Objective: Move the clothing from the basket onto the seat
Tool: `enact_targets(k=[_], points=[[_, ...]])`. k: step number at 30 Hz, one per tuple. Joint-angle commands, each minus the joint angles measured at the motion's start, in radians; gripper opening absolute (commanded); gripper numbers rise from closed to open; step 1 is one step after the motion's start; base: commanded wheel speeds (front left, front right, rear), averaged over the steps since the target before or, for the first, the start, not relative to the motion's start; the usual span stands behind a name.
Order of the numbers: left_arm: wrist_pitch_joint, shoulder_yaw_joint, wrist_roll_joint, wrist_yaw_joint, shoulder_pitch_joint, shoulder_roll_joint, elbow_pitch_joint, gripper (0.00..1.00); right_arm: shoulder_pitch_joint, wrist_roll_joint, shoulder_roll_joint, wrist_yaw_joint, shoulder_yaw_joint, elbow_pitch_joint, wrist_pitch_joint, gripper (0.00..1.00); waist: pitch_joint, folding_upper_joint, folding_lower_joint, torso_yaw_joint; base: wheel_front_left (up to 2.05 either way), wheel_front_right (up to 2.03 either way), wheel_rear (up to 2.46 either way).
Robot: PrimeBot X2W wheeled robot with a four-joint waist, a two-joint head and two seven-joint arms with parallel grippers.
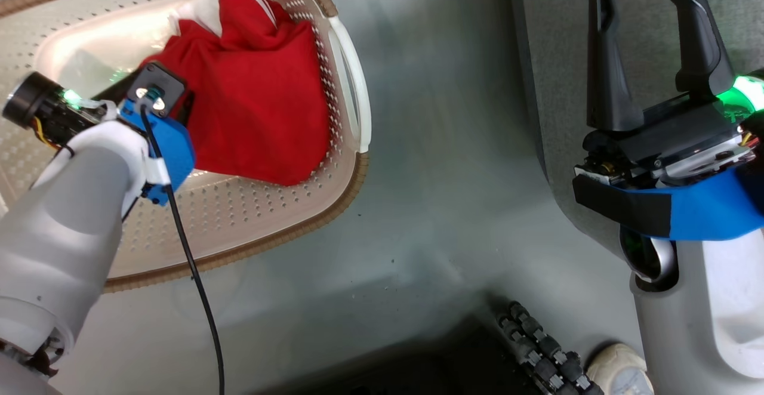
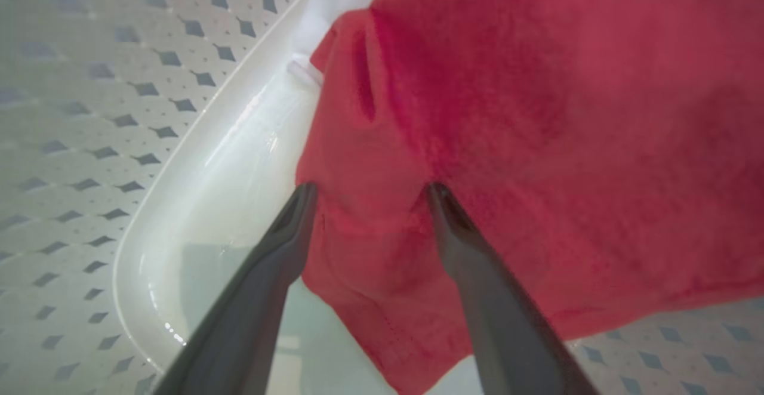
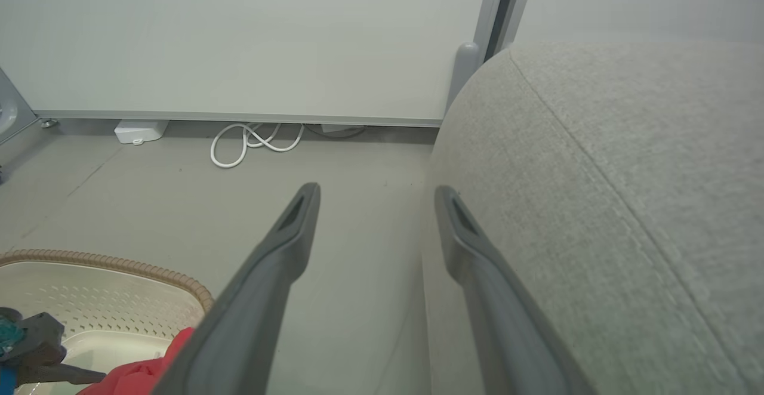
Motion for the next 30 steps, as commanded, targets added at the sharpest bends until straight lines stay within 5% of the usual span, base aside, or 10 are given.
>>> enact_targets(k=[1, 15, 16, 18, 30], points=[[0.013, -0.008, -0.011, -0.002, -0.027, 0.009, 0.009, 1.00, -0.009, 0.004, 0.002, 0.000, 0.003, -0.012, -0.001, 1.00, 0.021, 0.0001, -0.0001, -0.008, 0.00, 0.00, 0.00], [0.100, -0.065, -0.027, -0.002, -0.065, -0.019, 0.064, 1.00, 0.021, -0.027, 0.002, 0.000, 0.005, -0.072, 0.000, 1.00, 0.060, 0.0001, -0.0001, 0.002, 0.00, 0.00, 0.00], [0.107, -0.068, -0.028, -0.002, -0.065, -0.020, 0.067, 0.75, 0.021, -0.029, 0.002, 0.000, 0.004, -0.073, -0.001, 1.00, 0.060, 0.0001, -0.0001, 0.003, 0.00, 0.00, 0.00], [0.110, -0.071, -0.029, -0.002, -0.068, -0.022, 0.069, 0.04, 0.019, -0.030, 0.002, 0.000, 0.003, -0.077, -0.001, 1.00, 0.061, 0.0001, -0.0001, 0.003, 0.00, 0.00, 0.00], [0.101, -0.084, -0.060, -0.001, -0.073, -0.021, 0.073, 0.00, -0.013, -0.017, 0.002, 0.000, 0.005, -0.067, -0.001, 1.00, 0.050, 0.0001, -0.0001, 0.004, 0.00, 0.00, 0.00]])
